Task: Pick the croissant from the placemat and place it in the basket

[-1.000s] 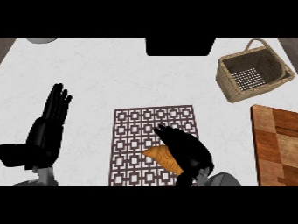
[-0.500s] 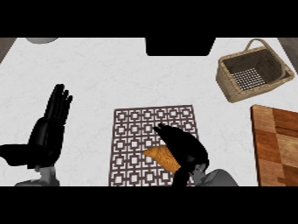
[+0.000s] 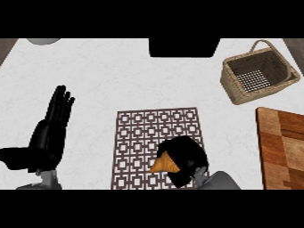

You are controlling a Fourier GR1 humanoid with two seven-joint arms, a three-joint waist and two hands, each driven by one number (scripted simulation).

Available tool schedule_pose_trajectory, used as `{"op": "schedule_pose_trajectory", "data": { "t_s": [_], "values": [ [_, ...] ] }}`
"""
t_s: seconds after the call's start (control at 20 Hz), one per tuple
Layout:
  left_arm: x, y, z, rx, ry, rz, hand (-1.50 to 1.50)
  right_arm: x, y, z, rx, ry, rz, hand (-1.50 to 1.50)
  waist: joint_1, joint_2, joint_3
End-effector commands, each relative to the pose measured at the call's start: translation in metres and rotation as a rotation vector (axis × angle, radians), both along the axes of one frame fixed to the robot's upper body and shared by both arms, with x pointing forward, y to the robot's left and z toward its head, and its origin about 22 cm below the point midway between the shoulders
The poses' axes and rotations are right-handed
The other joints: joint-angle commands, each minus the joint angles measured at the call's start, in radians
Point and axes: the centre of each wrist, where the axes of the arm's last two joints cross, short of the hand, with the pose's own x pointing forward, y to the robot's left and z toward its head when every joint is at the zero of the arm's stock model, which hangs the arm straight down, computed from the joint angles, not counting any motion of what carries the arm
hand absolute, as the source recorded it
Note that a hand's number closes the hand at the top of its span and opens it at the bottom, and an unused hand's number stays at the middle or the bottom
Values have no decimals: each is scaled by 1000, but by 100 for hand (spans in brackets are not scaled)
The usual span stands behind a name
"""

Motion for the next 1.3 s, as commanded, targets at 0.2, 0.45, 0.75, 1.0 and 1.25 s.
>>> {"op": "schedule_pose_trajectory", "data": {
  "t_s": [0.2,0.45,0.75,1.0,1.25],
  "values": [
    [-6,6,-9,-7,-15,6,0,-5,11,-1,-36,-46,91,150,-1,4,0],
    [-17,12,3,-6,17,-19,0,-14,13,-5,8,-70,79,150,-1,3,0],
    [-1,10,3,8,-18,9,0,72,-56,24,-174,-159,-721,150,-19,26,-4],
    [0,4,6,6,-35,-26,0,110,-75,64,-220,-290,-1133,150,33,37,-4],
    [8,-10,11,-4,-45,-79,0,147,-63,137,-89,-493,-1437,150,92,46,-2]
  ]
}}
